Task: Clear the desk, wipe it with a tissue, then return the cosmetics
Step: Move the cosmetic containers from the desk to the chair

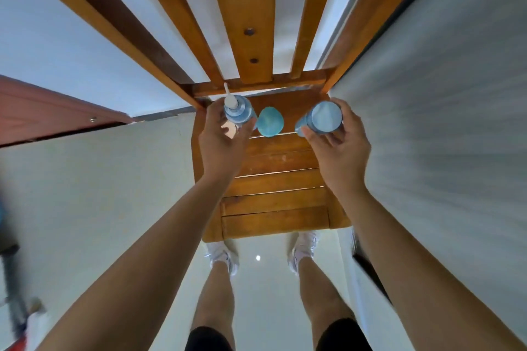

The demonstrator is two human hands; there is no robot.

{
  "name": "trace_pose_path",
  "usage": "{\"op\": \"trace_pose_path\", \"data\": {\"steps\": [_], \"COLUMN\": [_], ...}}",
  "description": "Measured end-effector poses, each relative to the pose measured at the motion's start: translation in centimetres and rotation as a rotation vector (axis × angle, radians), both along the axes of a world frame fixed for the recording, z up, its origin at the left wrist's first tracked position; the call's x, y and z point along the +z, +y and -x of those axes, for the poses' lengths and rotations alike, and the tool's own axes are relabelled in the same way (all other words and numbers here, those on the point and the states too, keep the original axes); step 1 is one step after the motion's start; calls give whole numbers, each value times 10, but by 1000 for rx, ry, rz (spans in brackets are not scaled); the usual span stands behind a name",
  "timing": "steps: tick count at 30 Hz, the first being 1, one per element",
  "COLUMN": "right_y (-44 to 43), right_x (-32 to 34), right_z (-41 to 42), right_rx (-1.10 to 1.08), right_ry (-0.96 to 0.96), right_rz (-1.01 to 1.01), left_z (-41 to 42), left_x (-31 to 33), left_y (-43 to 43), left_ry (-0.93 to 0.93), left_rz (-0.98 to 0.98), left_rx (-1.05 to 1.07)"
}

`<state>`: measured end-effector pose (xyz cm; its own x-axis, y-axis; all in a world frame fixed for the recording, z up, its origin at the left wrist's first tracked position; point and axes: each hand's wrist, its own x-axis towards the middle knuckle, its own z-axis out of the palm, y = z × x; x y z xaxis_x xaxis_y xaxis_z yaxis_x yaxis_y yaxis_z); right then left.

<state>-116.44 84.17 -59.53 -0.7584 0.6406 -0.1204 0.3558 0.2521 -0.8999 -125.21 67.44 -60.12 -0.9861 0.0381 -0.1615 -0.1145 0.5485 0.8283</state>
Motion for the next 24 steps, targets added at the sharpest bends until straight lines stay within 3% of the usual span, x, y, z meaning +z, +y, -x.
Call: {"op": "trace_pose_path", "data": {"steps": [8, 15, 20, 24], "right_y": [6, 9, 8, 4], "right_x": [-47, -64, -45, 11], "right_z": [33, 38, 30, 6], "right_rx": [53, 121, 252, 278], "right_ry": [3, -51, -194, -221], "right_rz": [-13, -40, -172, -347], "left_z": [12, 9, 3, -6], "left_x": [-55, -66, -46, 1], "left_y": [6, 2, -1, -18], "left_ry": [6, -34, -25, 85], "left_rz": [86, 95, 181, 302], "left_rx": [36, -23, -81, -152]}}
